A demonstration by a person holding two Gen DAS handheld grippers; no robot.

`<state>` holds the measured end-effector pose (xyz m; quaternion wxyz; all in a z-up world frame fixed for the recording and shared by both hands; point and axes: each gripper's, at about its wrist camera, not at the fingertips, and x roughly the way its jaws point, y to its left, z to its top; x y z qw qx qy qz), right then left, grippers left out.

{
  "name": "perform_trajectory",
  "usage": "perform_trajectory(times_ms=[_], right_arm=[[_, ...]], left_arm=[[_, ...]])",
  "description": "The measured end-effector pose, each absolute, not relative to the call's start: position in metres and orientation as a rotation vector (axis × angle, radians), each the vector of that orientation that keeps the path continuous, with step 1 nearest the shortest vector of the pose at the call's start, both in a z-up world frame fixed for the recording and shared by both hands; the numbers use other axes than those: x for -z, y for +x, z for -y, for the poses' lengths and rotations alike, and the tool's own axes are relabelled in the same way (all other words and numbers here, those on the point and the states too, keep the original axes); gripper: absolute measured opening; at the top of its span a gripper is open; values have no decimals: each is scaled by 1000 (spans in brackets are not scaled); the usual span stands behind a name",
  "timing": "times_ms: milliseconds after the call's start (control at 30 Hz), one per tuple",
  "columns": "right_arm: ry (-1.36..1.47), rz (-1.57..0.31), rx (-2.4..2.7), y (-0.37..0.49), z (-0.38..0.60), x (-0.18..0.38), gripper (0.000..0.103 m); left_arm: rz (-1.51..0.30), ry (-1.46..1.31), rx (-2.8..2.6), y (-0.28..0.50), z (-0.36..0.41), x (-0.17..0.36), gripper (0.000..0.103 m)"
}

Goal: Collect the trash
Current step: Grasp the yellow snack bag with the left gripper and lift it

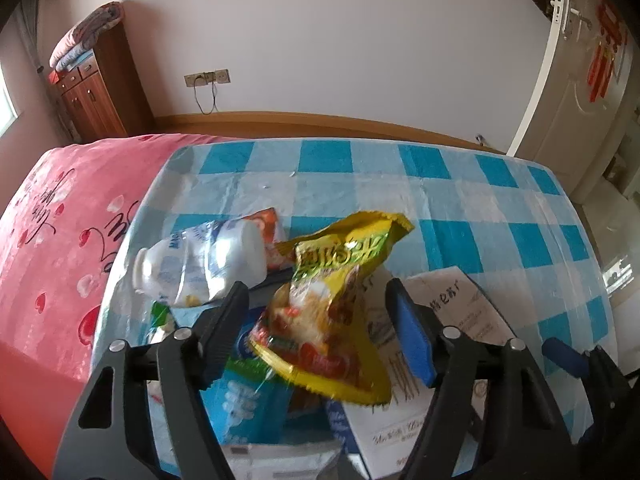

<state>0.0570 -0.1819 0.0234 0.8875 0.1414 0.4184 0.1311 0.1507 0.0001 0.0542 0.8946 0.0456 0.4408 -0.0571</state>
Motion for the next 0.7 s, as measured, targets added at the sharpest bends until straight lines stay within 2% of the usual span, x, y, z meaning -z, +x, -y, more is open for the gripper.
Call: perform_trajectory(times_ms=[33, 200, 367, 433, 467, 700], right_arm=[[288, -871, -274, 57, 181, -23, 98], [276, -881, -267, 57, 180, -22, 98], [267, -903, -258, 58, 179, -18, 97], [263, -906, -258, 58, 178, -18, 92], [264, -909, -259, 58, 178, -17, 85], [246, -915, -257, 59, 175, -15, 84]], left_arm=[[-913, 93, 121, 152, 1, -54, 61], [-911, 84, 107, 156, 2, -49, 49], [-896, 80, 97, 153, 1, -48, 44], [-890, 82, 94, 151, 2, -49, 41], [-887, 76, 94, 150, 1, -50, 39], [-882, 61, 106, 140, -1, -52, 34]])
